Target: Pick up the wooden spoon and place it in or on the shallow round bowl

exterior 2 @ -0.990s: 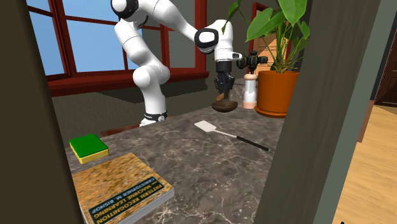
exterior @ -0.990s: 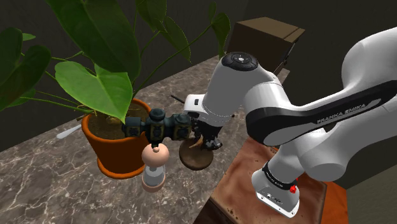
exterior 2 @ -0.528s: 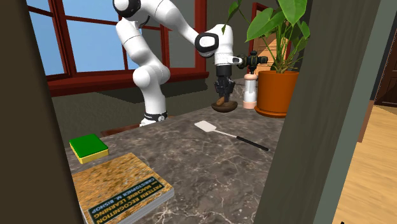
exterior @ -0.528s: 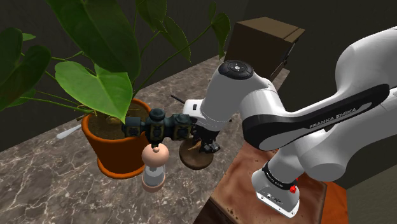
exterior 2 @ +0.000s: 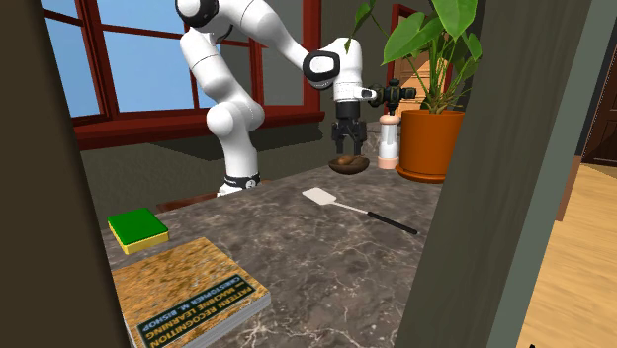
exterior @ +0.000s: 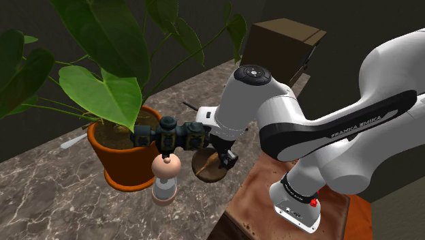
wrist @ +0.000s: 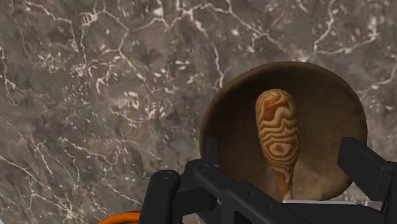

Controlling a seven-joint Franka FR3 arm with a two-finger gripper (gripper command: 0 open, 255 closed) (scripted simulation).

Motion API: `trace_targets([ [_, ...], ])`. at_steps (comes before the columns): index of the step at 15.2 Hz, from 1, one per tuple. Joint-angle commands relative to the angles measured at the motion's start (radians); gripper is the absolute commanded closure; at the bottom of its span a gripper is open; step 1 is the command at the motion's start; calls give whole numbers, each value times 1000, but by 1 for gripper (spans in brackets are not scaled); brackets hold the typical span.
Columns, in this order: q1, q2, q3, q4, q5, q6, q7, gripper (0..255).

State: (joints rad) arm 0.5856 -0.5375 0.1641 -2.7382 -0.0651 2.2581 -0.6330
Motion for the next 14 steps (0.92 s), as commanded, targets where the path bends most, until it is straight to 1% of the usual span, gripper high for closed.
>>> trace_targets([
  [1,0,0,0,0,0,0,0,0],
  [2,0,0,0,0,0,0,0,0],
  [6,15,-75,-3,80,17,-155,-10,0],
  [14,15,-75,-3,80,17,-155,-10,0],
])
